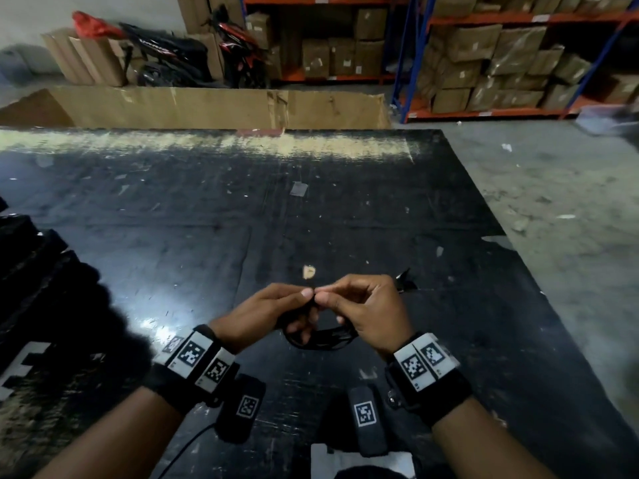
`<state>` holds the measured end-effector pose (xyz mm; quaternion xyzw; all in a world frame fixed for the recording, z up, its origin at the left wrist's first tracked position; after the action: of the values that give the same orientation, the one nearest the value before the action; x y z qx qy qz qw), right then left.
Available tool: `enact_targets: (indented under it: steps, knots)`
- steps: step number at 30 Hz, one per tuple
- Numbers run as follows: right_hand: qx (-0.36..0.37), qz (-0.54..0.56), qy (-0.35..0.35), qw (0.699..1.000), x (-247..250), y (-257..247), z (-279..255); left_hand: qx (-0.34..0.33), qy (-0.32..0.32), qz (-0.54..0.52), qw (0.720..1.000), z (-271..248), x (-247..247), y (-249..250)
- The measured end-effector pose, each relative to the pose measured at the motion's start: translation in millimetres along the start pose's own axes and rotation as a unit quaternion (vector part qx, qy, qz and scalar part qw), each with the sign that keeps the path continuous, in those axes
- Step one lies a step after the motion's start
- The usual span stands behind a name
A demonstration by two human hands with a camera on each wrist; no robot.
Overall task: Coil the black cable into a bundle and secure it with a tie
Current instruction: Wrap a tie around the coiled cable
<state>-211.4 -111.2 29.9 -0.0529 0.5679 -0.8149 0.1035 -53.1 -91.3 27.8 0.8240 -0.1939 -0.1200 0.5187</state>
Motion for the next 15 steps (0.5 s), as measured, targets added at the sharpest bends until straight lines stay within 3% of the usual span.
enact_targets:
  steps: [6,11,15]
  knots:
    - [-0.036,-0.030,-0.022,0.999,21,25,-17,0.090,-0.059,-0.158,0.982,24,-30,-33]
    - [-0.078,-0.015,-0.030,0.996,38,41,-24,0.070,-0.028,-0.141,0.987,42,-38,-43]
    - [-0.130,-0.131,-0.017,0.983,86,62,-20,0.064,0.031,-0.153,0.986,51,-31,-45]
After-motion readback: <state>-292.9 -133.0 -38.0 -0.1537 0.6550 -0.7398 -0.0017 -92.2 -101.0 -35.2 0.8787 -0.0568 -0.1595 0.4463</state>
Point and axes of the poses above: each hand's wrist, its own z-axis towards the middle knuckle, its own x-axis out of the back of the hand, y = z × x, the point moved 6 cm from there along z, towards the middle knuckle, and after that the axes turned 14 degrees about x, right-handed, at the moved point
